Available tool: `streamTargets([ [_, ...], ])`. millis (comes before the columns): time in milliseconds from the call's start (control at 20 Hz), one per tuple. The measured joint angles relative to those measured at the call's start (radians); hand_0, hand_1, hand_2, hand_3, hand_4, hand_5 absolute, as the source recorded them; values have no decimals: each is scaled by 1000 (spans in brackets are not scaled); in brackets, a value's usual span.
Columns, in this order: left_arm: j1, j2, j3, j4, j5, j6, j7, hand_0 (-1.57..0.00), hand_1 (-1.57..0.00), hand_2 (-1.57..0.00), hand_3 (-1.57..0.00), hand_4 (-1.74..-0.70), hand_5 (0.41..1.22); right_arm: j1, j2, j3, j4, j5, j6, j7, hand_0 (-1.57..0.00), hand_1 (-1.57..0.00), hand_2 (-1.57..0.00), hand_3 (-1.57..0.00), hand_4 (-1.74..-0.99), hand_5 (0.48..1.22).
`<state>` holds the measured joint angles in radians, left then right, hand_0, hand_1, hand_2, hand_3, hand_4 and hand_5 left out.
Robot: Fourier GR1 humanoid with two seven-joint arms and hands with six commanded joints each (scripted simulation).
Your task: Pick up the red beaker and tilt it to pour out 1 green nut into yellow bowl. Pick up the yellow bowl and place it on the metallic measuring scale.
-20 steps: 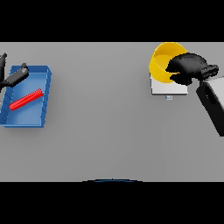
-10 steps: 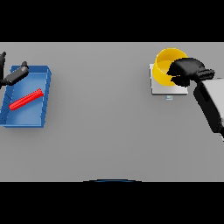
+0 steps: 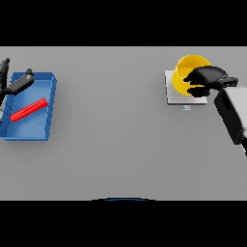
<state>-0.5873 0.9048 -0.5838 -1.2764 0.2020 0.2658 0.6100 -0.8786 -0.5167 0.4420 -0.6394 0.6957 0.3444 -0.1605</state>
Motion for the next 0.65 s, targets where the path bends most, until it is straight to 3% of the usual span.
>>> streamTargets([
  [100,-5,1,0,7,0,-1,0,1,1,1,1,-809,742,-6,-2,0,4,1,7,2,-624,-554,-694,-670,-1444,887],
  [250,-16,-12,-9,24,-7,0,0,1,1,1,1,-809,739,-19,11,2,27,2,16,0,-319,-283,-449,-572,-1397,799],
  [500,-24,-21,-4,41,-4,-4,-16,1,1,1,1,-812,734,-33,13,26,63,25,18,-56,-104,-92,-207,-413,-1336,741],
  [650,-12,-19,1,28,5,5,-10,1,1,1,1,-821,734,-40,16,33,77,34,25,-48,-53,-47,-115,-348,-1308,733],
])
